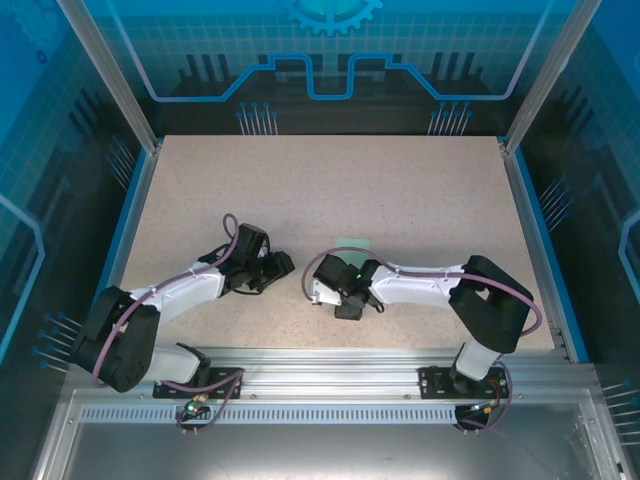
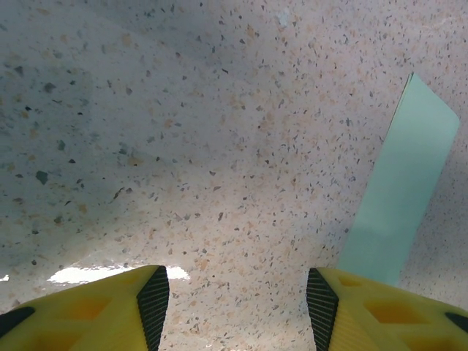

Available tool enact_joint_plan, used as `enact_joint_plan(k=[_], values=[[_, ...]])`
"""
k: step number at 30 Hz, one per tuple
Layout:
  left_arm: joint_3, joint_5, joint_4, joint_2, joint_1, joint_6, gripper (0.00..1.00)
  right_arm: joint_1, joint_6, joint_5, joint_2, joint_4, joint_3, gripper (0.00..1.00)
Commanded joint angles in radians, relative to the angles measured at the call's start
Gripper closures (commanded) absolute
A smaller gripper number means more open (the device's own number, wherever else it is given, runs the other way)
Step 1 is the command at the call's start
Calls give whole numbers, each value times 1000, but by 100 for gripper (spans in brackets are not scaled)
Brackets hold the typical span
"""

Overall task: Fold a paper plane with a square sheet of paper (pick it up from the middle)
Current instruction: Fold the triangle a second time at the center of the table.

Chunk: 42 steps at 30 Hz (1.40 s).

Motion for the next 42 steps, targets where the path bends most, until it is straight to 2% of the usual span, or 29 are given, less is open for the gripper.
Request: enact_joint_plan(k=[1, 7, 16, 19, 21, 23, 27, 29, 42], values=[[-8, 12, -18, -12, 11, 27, 43, 17, -27, 35, 27, 21, 14, 44], [-12, 22, -4, 5, 13, 24, 43, 1, -19, 86, 4, 48, -4, 55], [-12, 40, 15, 25, 12, 16, 43, -7, -6, 68, -48, 22, -19, 66], [-14, 44, 20, 25, 13, 11, 43, -7, 8, 69, -67, 26, -26, 72], [-14, 43, 20, 26, 13, 10, 43, -10, 11, 69, -71, 22, -27, 81], [-11, 48, 22, 29, 13, 10, 43, -10, 26, 62, -72, 10, -23, 79], [-9, 52, 28, 30, 13, 8, 43, -10, 37, -45, -75, -25, -22, 61], [-8, 55, 28, 31, 13, 5, 43, -10, 38, -52, -67, -21, -27, 56], [-8, 64, 30, 34, 12, 6, 43, -21, 30, 12, 11, 19, -22, 53]])
